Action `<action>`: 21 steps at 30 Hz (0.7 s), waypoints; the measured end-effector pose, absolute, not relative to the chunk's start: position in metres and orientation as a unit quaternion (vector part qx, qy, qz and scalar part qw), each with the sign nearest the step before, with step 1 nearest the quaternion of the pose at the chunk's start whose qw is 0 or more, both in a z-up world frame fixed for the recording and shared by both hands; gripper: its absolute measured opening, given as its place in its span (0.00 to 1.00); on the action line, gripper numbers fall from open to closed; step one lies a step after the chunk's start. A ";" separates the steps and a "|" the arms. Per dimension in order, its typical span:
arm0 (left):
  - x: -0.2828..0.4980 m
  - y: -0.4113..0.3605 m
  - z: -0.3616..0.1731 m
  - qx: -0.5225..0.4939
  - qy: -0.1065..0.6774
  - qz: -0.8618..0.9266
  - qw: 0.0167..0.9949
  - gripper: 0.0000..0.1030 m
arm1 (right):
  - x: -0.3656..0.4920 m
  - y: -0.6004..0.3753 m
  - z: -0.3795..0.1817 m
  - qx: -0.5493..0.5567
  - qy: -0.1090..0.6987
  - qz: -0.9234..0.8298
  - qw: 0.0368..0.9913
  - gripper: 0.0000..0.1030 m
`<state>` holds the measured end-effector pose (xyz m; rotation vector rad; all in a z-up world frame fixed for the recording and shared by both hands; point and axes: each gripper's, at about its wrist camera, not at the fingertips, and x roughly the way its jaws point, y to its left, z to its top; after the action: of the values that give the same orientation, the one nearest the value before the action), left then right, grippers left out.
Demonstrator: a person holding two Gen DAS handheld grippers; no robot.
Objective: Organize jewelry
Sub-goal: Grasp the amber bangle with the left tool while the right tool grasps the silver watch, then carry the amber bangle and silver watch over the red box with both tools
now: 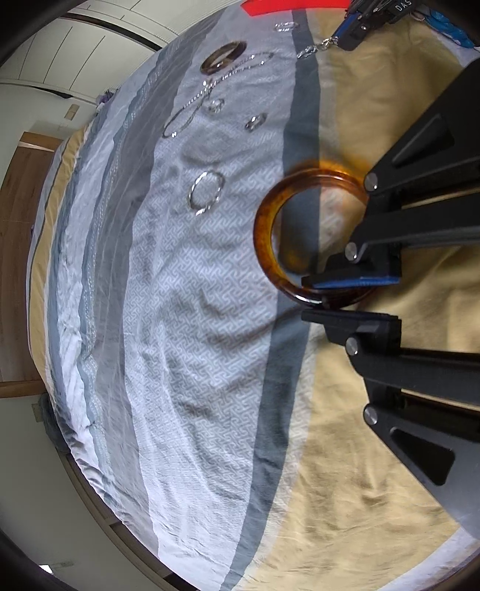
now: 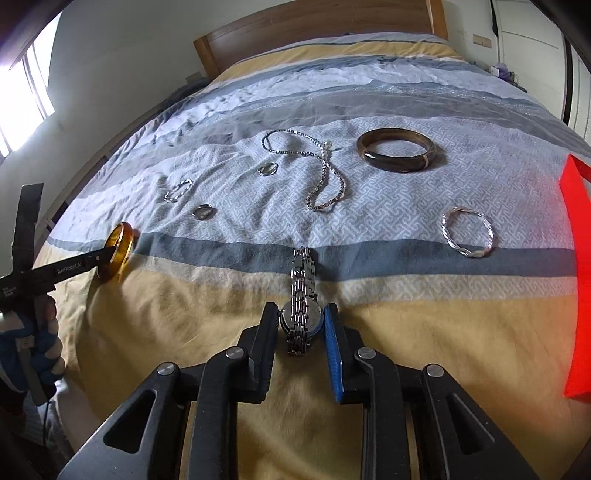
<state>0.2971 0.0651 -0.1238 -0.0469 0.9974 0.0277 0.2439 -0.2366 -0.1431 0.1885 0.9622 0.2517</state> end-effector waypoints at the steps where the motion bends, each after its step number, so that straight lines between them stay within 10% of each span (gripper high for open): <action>1: 0.294 0.064 -0.121 -0.023 0.477 0.011 0.878 0.09 | 0.239 -0.237 -0.140 0.092 0.460 0.121 0.875 0.24; 21: 0.190 0.040 -0.035 -0.024 0.430 -0.039 0.902 0.08 | 0.125 -0.255 -0.047 0.089 0.412 0.101 0.901 0.24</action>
<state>0.1900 0.0403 -0.0355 -0.0493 0.8886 -0.0804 0.1251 -0.2548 -0.0472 0.1835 0.8520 0.2087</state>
